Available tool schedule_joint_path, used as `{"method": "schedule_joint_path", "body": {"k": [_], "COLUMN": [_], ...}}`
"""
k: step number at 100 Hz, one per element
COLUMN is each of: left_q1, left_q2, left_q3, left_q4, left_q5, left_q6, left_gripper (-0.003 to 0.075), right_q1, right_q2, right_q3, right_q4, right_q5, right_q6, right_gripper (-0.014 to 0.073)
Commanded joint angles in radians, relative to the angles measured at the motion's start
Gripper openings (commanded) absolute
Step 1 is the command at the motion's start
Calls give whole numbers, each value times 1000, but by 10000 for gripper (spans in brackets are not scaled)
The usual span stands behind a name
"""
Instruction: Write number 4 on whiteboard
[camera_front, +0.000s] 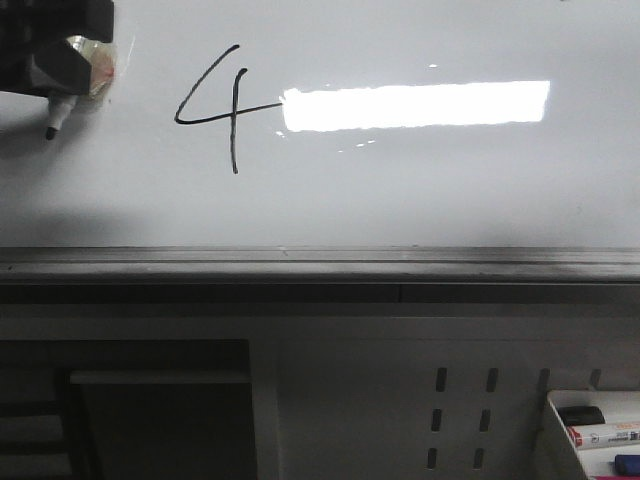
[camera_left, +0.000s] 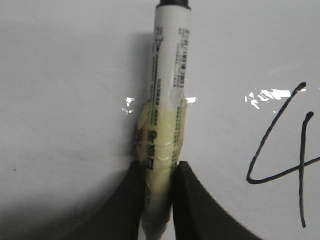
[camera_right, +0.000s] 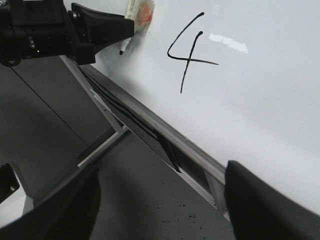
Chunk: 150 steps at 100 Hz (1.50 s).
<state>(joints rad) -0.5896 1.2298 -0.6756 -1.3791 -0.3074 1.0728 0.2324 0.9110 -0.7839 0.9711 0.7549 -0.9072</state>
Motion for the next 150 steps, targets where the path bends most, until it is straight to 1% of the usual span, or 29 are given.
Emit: {"method": "schedule_joint_path", "body": {"k": [1, 32, 37, 41, 46, 50, 51, 58, 64, 65, 70, 77, 89, 97, 107, 117, 123, 130, 137, 142, 149, 150], "left_q1": [-1, -1, -1, -1, -1, -1, -1, -1, -1, -1, -1, -1, -1, -1, -1, -1, -1, -3, -3, -3, -3, -3], "left_q2": [-4, 0, 0, 0, 0, 0, 0, 0, 0, 0, 0, -4, -27, -62, -124, -226, -301, -399, -499, -568, -665, -675], "left_q3": [-41, -41, -41, -41, -41, -41, -41, -41, -41, -41, -41, -41, -41, -41, -36, -14, 7, 40, 78, 109, 158, 168], "left_q4": [11, 19, 19, 19, 19, 19, 19, 19, 19, 19, 19, 19, 40, 52, 52, 48, 60, 62, 62, 62, 62, 62], "left_q5": [-35, -47, -45, -45, -45, -45, -45, -45, -45, -45, -45, -43, -31, -12, 21, 71, 117, 172, 218, 246, 288, 291], "left_q6": [-9, -9, -9, -9, -9, -9, -9, -9, -9, -9, -9, -9, -7, 4, 61, 90, 106, 124, 124, 124, 124, 124], "left_gripper": [-20, -20, -13, 7, 49, 106, 106, 211, 322, 322, 395, 459, 521, 526, 525, 522, 512, 489, 447, 398, 303, 280], "right_q1": [-10, -10, -10, -10, -10, -10, -10, -10, -10, -10, -10, -10, -10, -10, -22, -48, -67, -78, -80, -80, -80, -80], "right_q2": [-15, -15, -15, -15, -15, -15, -15, -15, -15, -15, -15, -15, -15, -15, -23, -50, -74, -111, -161, -202, -272, -287], "right_q3": [-28, -28, -28, -28, -28, -28, -28, -28, -28, -28, -28, -28, -28, -28, -28, -28, -28, -23, 1, 27, 78, 84], "right_q4": [42, 42, 42, 42, 42, 42, 42, 42, 42, 42, 42, 42, 28, 14, 11, 11, 11, 11, 11, 11, 11, 11], "right_q5": [-16, -16, -16, -16, -16, -16, -16, -16, -16, -16, -16, -16, -20, -27, -31, -34, -43, -67, -117, -154, -217, -231], "right_q6": [-1, -1, -1, -1, -1, -1, -1, -1, -1, -1, -1, -1, -1, -1, -1, 12, 27, 34, 34, 34, 34, 34], "right_gripper": [469, 469, 469, 469, 469, 469, 469, 469, 469, 469, 469, 469, 469, 469, 469, 465, 440, 366, 253, 157, 48, 38]}}
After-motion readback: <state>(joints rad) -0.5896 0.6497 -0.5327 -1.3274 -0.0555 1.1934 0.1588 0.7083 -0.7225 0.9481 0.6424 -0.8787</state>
